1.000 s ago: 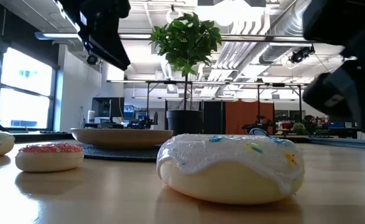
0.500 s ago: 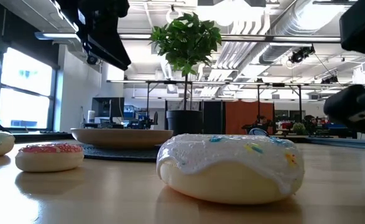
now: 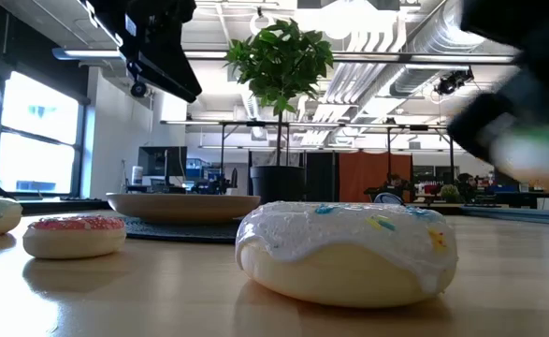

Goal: Pick & Place donuts
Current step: Put the small green donut on the right white plate

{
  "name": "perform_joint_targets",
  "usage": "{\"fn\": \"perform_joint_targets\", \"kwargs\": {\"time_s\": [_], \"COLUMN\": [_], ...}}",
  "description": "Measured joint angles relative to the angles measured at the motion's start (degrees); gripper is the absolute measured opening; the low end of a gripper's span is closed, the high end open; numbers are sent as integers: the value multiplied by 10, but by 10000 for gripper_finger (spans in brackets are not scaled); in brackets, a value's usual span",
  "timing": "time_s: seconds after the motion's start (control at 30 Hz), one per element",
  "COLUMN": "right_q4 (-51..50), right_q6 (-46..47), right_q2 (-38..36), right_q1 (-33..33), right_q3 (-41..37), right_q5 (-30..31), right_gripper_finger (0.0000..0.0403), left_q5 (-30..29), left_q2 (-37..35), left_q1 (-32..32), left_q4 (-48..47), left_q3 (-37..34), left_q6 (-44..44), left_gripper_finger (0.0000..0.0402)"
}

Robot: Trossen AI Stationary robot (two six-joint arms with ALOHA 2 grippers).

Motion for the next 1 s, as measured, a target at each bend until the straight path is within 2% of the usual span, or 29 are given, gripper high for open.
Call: {"fn": "perform_joint_targets", "kwargs": {"time_s": [0.07,0.2,0.3,0.37,0.43,0.57,0.63,0.83,1.0], "right_q4": [-2,-28,-47,-67,-95,-142,-145,-153,-164], "right_q6": [-47,-121,-128,-115,-87,-23,-12,-7,-7], "right_q2": [-24,-73,-94,-99,-98,-76,-62,-34,-31], "right_q1": [-23,-88,-147,-191,-237,-311,-330,-358,-372], "right_q3": [0,0,0,0,0,0,0,0,0], "right_q5": [45,178,302,350,336,196,156,154,154], "right_gripper_finger": [20,6,13,15,13,4,6,5,7], "left_q5": [-9,-25,-26,-25,-19,2,5,7,48], "left_q2": [0,0,0,0,0,7,7,7,7], "left_q1": [0,0,0,0,0,0,0,0,0], "left_q4": [-2,-2,-2,-2,-2,1,1,3,2], "left_q3": [0,0,0,0,0,0,0,1,0], "left_q6": [0,0,10,28,41,45,45,45,45], "left_gripper_finger": [179,179,179,179,179,179,179,179,179]}}
